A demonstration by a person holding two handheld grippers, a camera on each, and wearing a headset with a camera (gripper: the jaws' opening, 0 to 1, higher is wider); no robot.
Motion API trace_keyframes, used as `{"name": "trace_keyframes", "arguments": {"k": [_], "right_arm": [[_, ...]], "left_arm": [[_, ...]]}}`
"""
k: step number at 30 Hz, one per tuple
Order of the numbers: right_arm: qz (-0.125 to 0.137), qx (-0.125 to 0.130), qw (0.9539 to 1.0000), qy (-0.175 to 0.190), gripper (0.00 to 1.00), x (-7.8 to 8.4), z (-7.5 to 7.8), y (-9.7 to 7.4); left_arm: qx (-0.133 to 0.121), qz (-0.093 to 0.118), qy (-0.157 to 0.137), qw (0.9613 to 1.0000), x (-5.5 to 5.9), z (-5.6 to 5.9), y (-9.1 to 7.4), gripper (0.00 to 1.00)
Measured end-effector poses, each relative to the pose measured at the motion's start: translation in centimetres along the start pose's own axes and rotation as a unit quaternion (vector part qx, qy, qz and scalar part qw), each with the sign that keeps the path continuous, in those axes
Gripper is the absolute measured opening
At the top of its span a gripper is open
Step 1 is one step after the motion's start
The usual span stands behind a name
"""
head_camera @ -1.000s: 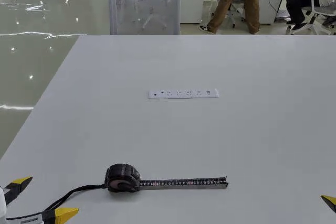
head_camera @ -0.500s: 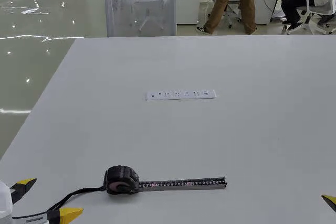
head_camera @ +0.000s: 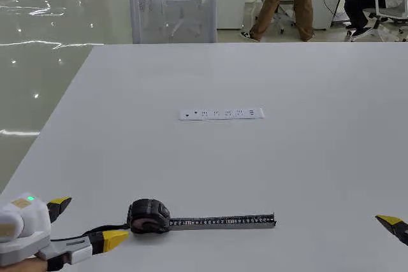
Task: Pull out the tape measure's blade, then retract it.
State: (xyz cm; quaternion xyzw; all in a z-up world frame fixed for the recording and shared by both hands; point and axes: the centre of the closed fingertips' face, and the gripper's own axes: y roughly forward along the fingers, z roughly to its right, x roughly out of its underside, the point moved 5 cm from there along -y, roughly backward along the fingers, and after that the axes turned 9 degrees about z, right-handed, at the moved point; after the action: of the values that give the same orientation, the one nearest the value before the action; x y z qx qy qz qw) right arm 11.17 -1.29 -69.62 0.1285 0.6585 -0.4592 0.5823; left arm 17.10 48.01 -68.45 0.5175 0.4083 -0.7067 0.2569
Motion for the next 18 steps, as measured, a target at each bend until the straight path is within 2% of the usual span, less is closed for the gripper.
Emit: {"name": "trace_keyframes", "arguments": {"k": [7, 11, 18], "right_arm": [[-0.021, -0.043, 0.9982, -0.037, 1.00, -1.0, 0.1, 2.2], [-0.025, -0.062, 0.9965, -0.050, 1.00, -1.8, 0.2, 3.6], [-0.034, -0.089, 0.9928, -0.072, 0.99, -2.8, 0.4, 5.9]], "left_arm": [[-0.004, -0.011, 0.011, 0.9999, -0.5, 1.5, 3.1, 1.00], [-0.007, -0.015, 0.009, 0.9998, -0.6, 1.7, 4.6, 1.00], [-0.026, -0.022, 0.005, 0.9994, 0.1, 2.0, 6.3, 1.00]]}}
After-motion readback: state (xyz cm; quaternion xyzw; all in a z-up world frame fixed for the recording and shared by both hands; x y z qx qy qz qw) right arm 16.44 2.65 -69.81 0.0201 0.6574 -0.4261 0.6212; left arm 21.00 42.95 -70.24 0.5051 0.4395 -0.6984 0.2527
